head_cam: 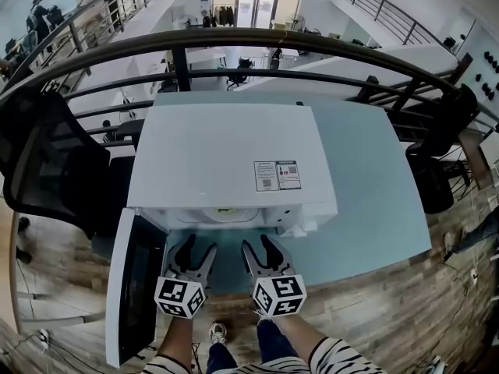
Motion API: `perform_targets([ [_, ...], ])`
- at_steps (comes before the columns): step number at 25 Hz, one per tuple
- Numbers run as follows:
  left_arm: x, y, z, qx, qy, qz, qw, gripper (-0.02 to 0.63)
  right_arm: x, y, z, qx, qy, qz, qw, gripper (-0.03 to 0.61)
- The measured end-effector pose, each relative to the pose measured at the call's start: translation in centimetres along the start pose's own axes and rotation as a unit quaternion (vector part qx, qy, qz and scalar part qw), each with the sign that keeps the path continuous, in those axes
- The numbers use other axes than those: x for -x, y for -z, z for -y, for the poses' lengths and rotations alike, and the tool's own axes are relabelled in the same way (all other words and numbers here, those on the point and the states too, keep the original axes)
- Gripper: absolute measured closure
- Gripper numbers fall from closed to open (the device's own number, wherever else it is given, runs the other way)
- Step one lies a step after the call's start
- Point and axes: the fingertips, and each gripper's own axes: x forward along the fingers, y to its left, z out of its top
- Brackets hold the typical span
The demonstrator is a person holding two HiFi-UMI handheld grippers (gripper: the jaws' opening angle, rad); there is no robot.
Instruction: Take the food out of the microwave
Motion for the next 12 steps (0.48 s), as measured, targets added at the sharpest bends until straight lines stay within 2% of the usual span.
perform_targets([
  [6,-2.6,-0.7,-1.4,-0.005,0.001,0.004,1.0,0.382,-2.4,0.3,0.2,-0.01,0.002,0.002,1.0,0.37],
  [12,-4.5,-1.1,-3.1,0.0,0.0,-0.011,0.9999,0.373,-4.4,0.6,0.2,-0.026,0.006,0.002,1.0,0.37],
])
